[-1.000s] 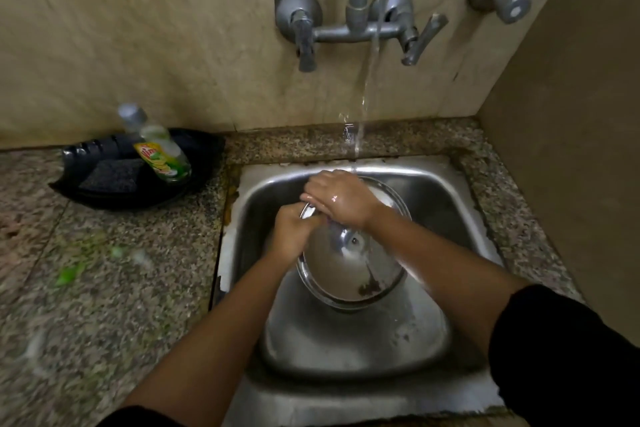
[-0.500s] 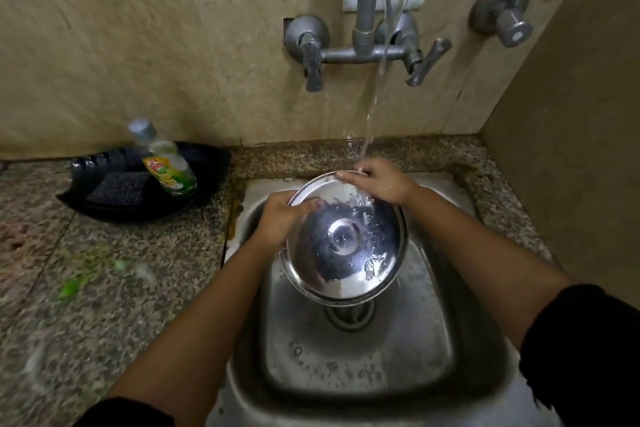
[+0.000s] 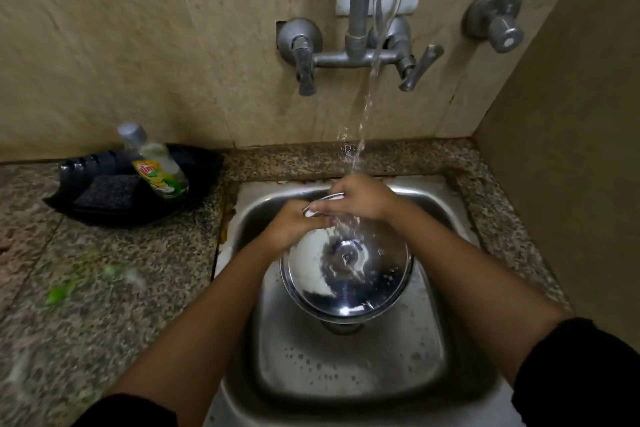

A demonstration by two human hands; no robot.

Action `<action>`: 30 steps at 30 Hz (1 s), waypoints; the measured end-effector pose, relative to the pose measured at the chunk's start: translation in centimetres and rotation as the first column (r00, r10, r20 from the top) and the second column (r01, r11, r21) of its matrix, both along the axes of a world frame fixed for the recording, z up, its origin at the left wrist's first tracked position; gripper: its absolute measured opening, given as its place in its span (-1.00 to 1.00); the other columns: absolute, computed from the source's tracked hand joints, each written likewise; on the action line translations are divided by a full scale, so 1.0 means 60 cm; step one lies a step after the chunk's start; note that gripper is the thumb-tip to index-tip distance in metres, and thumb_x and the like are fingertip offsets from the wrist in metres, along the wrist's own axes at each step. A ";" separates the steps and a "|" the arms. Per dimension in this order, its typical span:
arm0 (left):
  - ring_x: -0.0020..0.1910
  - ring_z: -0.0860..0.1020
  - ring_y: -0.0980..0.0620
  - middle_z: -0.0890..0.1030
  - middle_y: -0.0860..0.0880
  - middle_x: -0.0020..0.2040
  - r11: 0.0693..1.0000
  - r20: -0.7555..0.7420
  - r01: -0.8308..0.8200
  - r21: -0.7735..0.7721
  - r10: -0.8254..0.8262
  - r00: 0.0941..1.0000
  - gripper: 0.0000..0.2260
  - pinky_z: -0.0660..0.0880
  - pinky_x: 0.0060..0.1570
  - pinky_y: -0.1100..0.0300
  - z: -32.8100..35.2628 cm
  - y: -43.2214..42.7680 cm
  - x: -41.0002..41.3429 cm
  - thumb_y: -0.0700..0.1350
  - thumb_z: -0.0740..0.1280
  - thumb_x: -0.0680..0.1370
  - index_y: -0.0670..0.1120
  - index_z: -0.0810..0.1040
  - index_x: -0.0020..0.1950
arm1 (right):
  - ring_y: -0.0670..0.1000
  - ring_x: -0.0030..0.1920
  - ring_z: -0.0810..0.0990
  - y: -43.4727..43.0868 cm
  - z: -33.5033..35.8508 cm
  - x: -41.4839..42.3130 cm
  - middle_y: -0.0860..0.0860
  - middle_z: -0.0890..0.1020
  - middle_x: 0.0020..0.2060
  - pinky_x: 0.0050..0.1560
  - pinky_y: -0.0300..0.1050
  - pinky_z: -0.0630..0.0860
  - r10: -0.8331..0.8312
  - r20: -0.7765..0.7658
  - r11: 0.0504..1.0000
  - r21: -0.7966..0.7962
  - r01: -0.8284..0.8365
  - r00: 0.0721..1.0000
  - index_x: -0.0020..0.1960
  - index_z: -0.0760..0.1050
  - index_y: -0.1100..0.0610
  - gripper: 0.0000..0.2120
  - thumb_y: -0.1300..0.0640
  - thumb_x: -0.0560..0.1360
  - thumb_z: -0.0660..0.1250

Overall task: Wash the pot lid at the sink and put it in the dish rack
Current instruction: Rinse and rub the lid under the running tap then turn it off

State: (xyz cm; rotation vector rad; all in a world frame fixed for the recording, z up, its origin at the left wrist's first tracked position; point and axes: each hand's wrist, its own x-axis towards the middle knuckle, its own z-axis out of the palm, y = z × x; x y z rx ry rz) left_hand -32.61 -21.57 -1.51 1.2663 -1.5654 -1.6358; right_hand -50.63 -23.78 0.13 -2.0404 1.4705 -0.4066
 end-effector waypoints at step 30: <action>0.10 0.61 -0.24 0.66 -0.27 0.08 0.983 -0.098 -0.138 0.117 0.150 0.984 -0.73 0.48 0.21 -0.17 0.010 -0.007 0.016 -0.21 0.40 0.49 -0.26 0.60 0.16 | -0.03 -0.39 0.57 0.020 -0.001 -0.037 0.01 0.60 -0.43 -0.25 -0.22 0.44 -0.437 0.505 0.897 0.307 0.319 0.744 -0.26 0.59 0.21 -0.57 -0.18 0.33 0.47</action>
